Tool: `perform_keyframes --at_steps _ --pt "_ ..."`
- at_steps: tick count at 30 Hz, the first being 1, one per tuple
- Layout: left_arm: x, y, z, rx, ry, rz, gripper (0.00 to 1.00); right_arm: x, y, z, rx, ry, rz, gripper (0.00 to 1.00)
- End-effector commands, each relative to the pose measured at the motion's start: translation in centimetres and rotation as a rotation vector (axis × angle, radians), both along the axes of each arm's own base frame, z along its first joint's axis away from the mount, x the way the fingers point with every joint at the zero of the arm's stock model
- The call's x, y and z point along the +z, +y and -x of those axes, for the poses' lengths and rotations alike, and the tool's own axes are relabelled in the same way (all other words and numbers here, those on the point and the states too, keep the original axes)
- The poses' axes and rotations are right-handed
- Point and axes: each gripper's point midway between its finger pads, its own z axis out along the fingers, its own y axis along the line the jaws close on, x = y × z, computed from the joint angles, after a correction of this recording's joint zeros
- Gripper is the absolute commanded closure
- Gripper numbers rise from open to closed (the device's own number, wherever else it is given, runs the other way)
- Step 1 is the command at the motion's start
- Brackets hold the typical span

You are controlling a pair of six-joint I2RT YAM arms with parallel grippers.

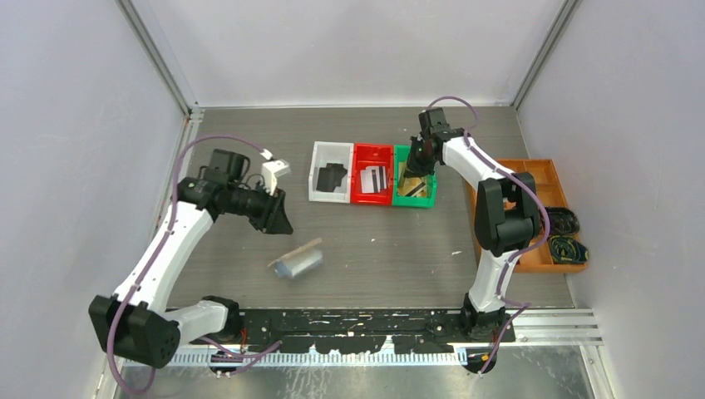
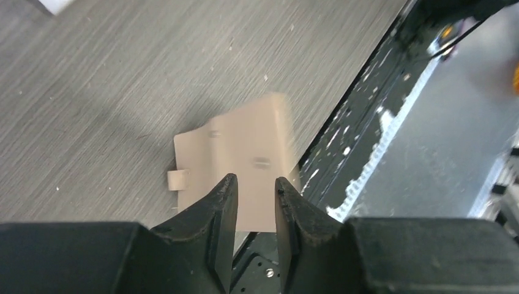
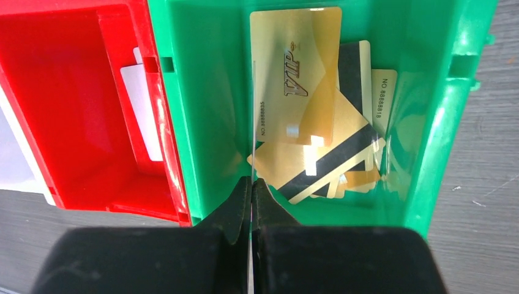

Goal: Take the credit cards out of the card holder
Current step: Place the card holder at the center of the board, then place the credit card in the storage box, then reset both arms

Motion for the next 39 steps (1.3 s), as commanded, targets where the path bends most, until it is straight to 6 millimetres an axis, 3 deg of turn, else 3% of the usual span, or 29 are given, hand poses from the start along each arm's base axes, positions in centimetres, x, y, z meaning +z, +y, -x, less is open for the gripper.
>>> perform_keyframes --at_steps 1,6,10,13,15,17,19,21,23,25,27,28,29,33,39 --pt "-3.3 -0.2 -2.0 -0.082 -0.101 -0.137 0.70 1.8 0.5 -1.9 0.055 -0.098 0.001 0.96" --pt "-6.3 -0.8 -4.1 -0.145 -0.165 -0.222 0.75 2.6 -1.2 -2.3 -0.015 -0.094 0.085 0.81" --pt "-8.3 0.0 -4.5 -0.209 -0.195 -0.302 0.79 5.9 -1.8 -1.9 -0.060 -0.168 0.080 0.51" --pt "-9.4 0.7 -4.9 -0.226 -0.220 -0.351 0.76 8.8 -1.8 -1.5 -0.078 -0.243 0.049 0.28" --pt "-9.7 0.9 -5.0 -0.218 -0.214 -0.364 0.68 10.7 -1.4 -1.0 -0.076 -0.286 0.031 0.17" --pt "-9.8 1.4 -5.6 -0.174 -0.191 -0.398 0.56 12.2 -0.9 0.0 -0.068 -0.326 0.014 0.14" --pt "-9.5 2.2 -6.5 -0.125 -0.187 -0.425 0.42 13.3 -0.5 1.1 -0.058 -0.361 -0.003 0.11" --pt "-8.7 3.2 -8.1 -0.040 -0.193 -0.391 0.31 13.8 -0.3 2.4 -0.058 -0.385 0.006 0.01" --pt "-7.5 4.7 -10.1 0.086 -0.193 -0.325 0.12 13.9 -0.8 3.8 -0.071 -0.419 0.053 0.00" --pt "-6.6 6.8 -12.0 0.216 -0.190 -0.266 0.02 13.8 -1.9 5.1 -0.100 -0.463 0.084 0.00" --pt "-6.2 8.7 -13.8 0.329 -0.203 -0.230 0.00 13.8 -4.1 6.2 -0.176 -0.532 0.130 0.01" --pt "-6.6 10.2 -14.3 0.405 -0.195 -0.217 0.00 12.8 -5.6 7.0 -0.227 -0.551 0.167 0.00" --pt "-6.6 11.0 -14.8 0.449 -0.207 -0.205 0.00 13.6 -6.9 7.4 -0.287 -0.598 0.188 0.00" --pt "-8.2 13.1 -15.6 0.557 -0.271 -0.231 0.00 11.4 -11.4 9.3 -0.470 -0.664 0.314 0.00" --pt "-9.1 15.4 -17.3 0.701 -0.469 -0.226 0.00 8.2 -15.0 10.4 -0.604 -0.754 0.442 0.00"
